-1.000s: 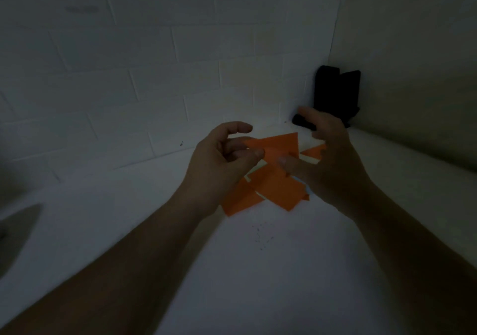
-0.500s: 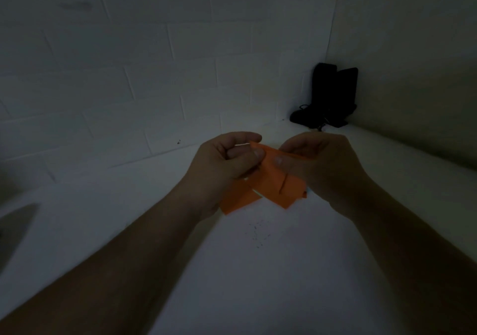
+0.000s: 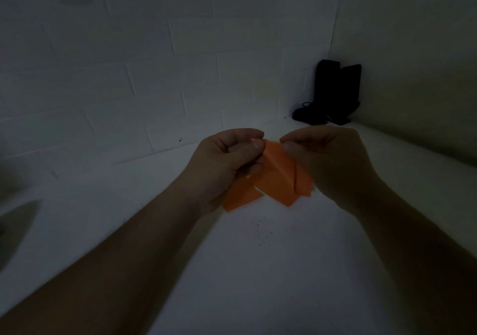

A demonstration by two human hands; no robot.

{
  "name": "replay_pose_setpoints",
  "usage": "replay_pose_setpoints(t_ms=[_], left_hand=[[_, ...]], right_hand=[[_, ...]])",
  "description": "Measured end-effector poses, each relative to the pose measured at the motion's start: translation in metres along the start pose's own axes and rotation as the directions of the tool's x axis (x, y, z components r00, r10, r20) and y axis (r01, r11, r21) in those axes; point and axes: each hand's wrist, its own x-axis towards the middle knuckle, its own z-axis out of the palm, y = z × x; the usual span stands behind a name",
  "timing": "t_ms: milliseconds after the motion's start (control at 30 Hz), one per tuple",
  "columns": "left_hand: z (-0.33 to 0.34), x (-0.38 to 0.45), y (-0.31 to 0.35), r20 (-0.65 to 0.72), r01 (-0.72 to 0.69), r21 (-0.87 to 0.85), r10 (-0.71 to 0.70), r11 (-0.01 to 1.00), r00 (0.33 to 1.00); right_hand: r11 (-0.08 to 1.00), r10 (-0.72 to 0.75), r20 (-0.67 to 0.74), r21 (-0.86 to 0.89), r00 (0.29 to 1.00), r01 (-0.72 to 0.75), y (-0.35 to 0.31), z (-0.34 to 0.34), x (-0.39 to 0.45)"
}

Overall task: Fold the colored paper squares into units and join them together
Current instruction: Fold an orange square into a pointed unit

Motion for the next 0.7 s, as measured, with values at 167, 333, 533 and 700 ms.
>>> replay_pose_setpoints(t_ms=[167,333,533,700], left_hand=[[0.000,0.001,-0.002,-0.023,-0.036,0.038,0.037,0.999,0.999],[-0.001,0.001,-0.002,-0.033,-0.090,0.163,0.097,0.983,0.995],[-0.006,0.000,0.002,-0.036,-0.107,0.249,0.120,0.963,0.992],[-0.010,0.002,0.003,-0.068,-0.105,0.231,0.124,0.967,0.990]], right_hand=[[0.993,-0.068,-0.004,-0.092,0.998,0.068,-0.003,-0.001,-0.001],[0.980,-0.082,-0.019,-0.183,0.996,0.077,0.000,0.000,-0.001],[0.958,-0.102,-0.004,-0.270,0.995,0.097,0.002,-0.002,0.000],[0.946,-0.120,-0.027,-0.307,0.992,0.106,0.003,-0.003,0.000]])
